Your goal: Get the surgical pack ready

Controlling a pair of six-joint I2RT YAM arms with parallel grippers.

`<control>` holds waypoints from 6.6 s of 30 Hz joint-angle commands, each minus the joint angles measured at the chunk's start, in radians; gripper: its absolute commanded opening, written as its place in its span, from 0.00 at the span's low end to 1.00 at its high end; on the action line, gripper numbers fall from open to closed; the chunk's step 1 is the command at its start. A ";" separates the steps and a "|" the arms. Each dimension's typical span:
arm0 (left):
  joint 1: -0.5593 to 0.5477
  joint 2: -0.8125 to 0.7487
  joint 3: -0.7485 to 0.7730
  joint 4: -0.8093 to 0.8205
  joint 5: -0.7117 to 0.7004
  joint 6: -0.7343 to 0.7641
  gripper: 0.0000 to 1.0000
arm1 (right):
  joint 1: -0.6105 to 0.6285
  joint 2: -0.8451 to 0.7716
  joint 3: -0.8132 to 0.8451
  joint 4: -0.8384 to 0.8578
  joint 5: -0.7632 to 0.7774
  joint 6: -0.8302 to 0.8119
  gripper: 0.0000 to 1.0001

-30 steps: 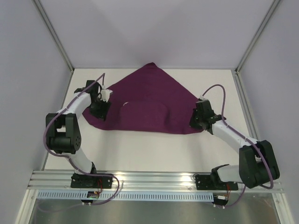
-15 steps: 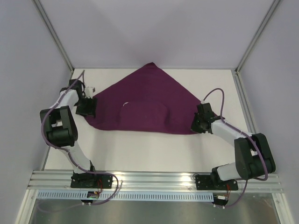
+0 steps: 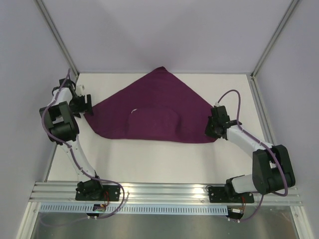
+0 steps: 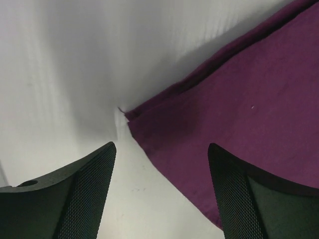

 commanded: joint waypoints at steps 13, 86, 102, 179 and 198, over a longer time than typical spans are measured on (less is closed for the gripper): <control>-0.007 0.069 -0.036 -0.049 0.124 -0.008 0.33 | 0.003 -0.015 0.069 -0.032 0.056 -0.029 0.01; -0.043 -0.235 -0.274 0.190 -0.115 -0.150 0.90 | 0.229 0.393 0.291 0.214 -0.169 0.088 0.01; -0.063 0.040 -0.090 0.020 0.116 -0.129 0.75 | 0.229 0.343 0.323 0.074 -0.059 0.057 0.01; -0.891 -0.134 0.318 -0.038 0.472 -0.215 0.98 | 0.150 0.093 0.325 0.056 -0.007 0.000 0.43; -0.738 -0.353 -0.335 0.079 -0.057 0.089 0.86 | 0.199 0.436 0.526 0.074 -0.119 -0.016 0.57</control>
